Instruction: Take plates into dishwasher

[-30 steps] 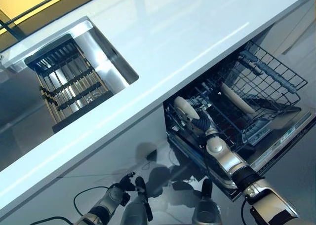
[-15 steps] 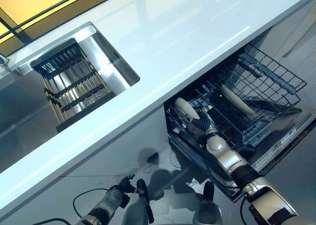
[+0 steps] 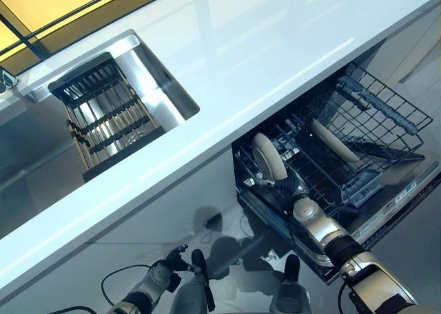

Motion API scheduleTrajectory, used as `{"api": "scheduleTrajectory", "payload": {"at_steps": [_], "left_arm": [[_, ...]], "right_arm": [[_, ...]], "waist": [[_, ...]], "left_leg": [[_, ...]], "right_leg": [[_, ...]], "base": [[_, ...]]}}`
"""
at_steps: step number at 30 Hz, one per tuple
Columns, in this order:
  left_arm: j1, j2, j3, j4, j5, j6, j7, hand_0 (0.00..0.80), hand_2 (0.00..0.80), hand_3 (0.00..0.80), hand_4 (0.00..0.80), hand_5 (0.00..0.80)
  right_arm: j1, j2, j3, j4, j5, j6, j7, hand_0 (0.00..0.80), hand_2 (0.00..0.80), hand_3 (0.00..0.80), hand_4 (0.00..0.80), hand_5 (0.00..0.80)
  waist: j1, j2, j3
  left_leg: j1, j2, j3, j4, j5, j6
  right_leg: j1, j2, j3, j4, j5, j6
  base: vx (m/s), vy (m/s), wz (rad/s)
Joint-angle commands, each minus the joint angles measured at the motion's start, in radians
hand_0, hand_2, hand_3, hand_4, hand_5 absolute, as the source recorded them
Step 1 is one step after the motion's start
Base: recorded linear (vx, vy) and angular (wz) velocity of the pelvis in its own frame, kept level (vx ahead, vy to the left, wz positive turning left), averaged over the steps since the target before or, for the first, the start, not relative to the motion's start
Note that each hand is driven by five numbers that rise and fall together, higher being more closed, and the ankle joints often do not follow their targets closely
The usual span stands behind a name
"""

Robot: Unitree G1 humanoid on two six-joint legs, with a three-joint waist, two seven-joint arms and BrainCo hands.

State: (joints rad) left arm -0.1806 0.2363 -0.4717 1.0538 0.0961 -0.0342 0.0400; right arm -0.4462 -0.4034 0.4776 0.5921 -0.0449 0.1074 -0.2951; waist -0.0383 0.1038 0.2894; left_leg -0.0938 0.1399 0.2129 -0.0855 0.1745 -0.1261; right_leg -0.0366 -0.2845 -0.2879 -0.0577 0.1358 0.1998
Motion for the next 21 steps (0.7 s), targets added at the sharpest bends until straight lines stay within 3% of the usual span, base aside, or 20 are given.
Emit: {"api": "scheduleTrajectory", "payload": {"at_steps": [1, 21], "left_arm": [[-0.07, 0.017, -0.013, 0.016, 0.013, -0.007, 0.011, 0.0, 0.0, 0.0, 0.0, 0.0], [-0.058, 0.022, 0.002, 0.002, 0.018, 0.005, 0.023, 0.0, 0.0, 0.0, 0.0, 0.0]], "right_arm": [[0.0, 0.105, 0.057, -0.023, 0.016, -0.034, 0.036, 0.0, 0.0, 0.0, 0.0, 0.0], [0.012, 0.071, 0.028, -0.151, -0.052, -0.1, -0.037, 0.0, 0.0, 0.0, 0.0, 0.0]], "waist": [[0.046, -0.009, 0.047], [0.038, -0.027, 0.05]], "left_leg": [[-0.008, -0.051, 0.009, -0.002, -0.039, 0.039], [0.001, -0.039, 0.021, -0.002, -0.043, 0.038]], "right_leg": [[-0.07, -0.028, 0.002, 0.143, -0.051, -0.04], [-0.062, -0.023, -0.003, 0.133, -0.044, -0.035]], "base": [[0.0, 0.0, 0.0], [0.0, -0.002, 0.0]]}}
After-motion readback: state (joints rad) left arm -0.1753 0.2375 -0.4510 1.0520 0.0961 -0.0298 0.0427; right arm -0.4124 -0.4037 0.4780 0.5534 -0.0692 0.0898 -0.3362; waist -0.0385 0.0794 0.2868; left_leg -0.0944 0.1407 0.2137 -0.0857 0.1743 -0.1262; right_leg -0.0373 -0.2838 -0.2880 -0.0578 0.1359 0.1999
